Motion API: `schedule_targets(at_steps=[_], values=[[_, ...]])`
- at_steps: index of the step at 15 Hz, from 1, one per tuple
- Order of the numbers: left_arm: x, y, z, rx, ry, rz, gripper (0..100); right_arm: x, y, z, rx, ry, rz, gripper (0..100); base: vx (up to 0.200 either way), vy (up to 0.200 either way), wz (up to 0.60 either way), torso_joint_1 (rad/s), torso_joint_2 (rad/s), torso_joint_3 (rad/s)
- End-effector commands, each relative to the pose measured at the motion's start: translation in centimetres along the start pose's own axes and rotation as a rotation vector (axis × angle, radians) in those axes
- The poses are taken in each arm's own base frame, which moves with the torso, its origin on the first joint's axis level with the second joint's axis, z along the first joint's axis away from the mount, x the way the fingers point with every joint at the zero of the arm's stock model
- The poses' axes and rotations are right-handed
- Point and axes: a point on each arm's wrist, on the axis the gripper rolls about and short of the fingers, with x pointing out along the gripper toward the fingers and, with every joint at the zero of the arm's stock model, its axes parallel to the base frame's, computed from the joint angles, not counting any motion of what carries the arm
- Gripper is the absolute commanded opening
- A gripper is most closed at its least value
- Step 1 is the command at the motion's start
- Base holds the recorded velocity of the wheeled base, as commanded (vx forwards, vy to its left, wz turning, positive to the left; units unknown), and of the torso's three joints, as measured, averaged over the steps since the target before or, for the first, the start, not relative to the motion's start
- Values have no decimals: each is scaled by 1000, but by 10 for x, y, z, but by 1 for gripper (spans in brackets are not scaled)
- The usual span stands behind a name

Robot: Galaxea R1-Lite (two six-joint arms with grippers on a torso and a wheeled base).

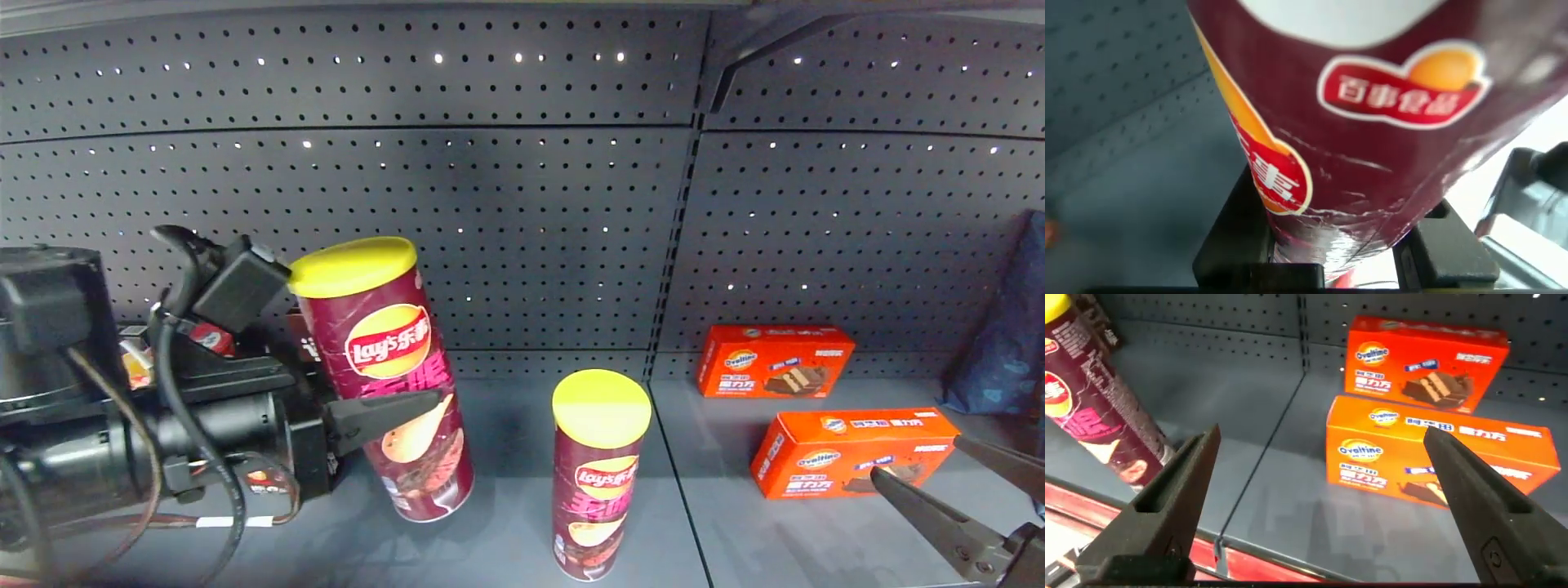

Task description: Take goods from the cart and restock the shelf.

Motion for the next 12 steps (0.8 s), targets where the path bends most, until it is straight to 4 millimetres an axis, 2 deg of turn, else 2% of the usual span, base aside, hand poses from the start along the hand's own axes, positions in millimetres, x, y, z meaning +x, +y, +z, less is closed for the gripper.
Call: schedule_targets(at_steps=[1,2,7,12], values=[[43,25,-18,34,59,-31,0,-2,-1,0,2,-8,-4,100,0,0,0,0,0,0],[61,34,-19,48,62,-39,0,-1,-3,2,6,-17,-22,100,0,0,0,0,0,0],[119,55,-13,60,55,-129,0,-4,-4,-2,6,-11,-24,100,0,0,0,0,0,0],[173,70,-17,101,47,-165,0,-4,-4,-2,7,-8,-23,100,0,0,0,0,0,0]])
